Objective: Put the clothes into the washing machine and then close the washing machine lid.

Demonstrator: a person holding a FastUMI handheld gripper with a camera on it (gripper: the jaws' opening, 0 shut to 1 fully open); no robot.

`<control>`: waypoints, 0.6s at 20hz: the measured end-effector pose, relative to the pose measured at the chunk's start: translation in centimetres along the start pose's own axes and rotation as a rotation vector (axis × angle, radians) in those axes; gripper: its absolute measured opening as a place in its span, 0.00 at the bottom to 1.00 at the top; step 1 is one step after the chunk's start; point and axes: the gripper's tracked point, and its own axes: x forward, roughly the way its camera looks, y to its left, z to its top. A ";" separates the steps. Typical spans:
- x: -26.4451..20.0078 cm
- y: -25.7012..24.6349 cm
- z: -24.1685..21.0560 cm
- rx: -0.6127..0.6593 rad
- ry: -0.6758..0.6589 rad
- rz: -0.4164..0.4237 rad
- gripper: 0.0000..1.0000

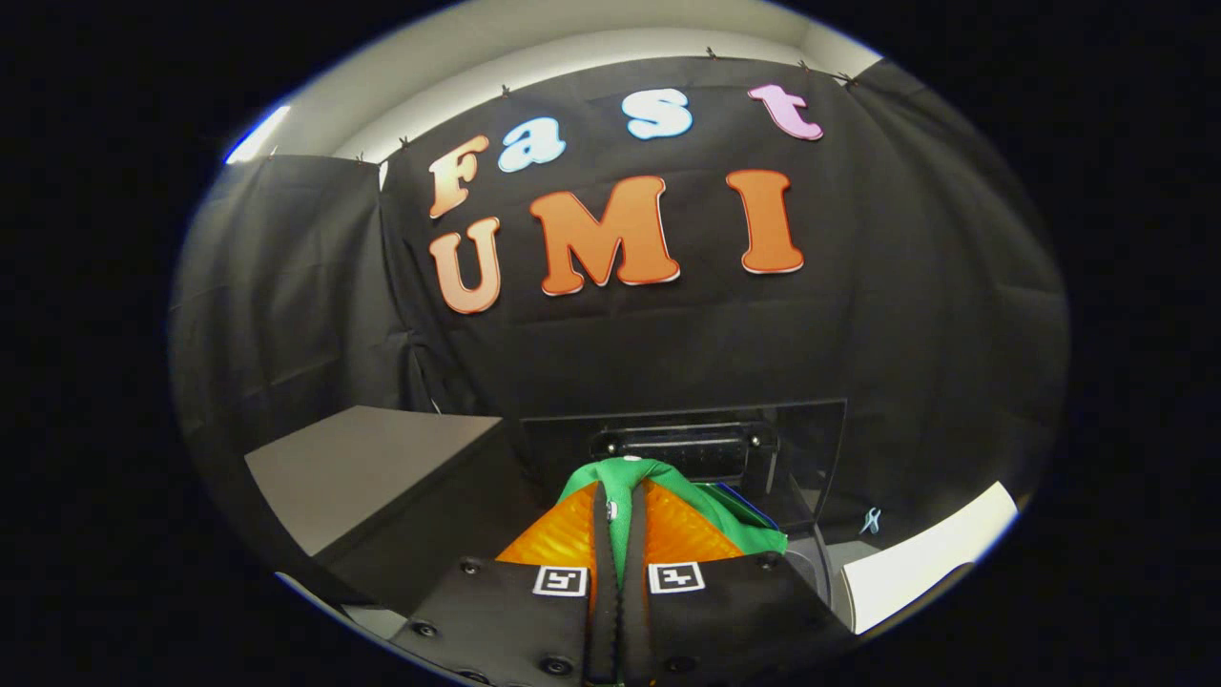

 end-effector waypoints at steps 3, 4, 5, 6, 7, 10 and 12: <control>3.4 -1.4 -4.1 0.000 0.076 -0.042 0.10; 4.2 -1.8 -5.3 0.002 0.099 -0.052 0.10; 5.2 -2.3 -6.8 0.006 0.128 -0.061 0.10; 5.6 -2.5 -8.3 0.012 0.161 -0.069 0.10; 6.3 -2.9 -9.9 0.019 0.196 -0.078 0.10; 8.5 -3.7 -14.3 0.047 0.290 -0.094 0.10; 9.8 -4.3 -16.4 0.062 0.342 -0.108 0.10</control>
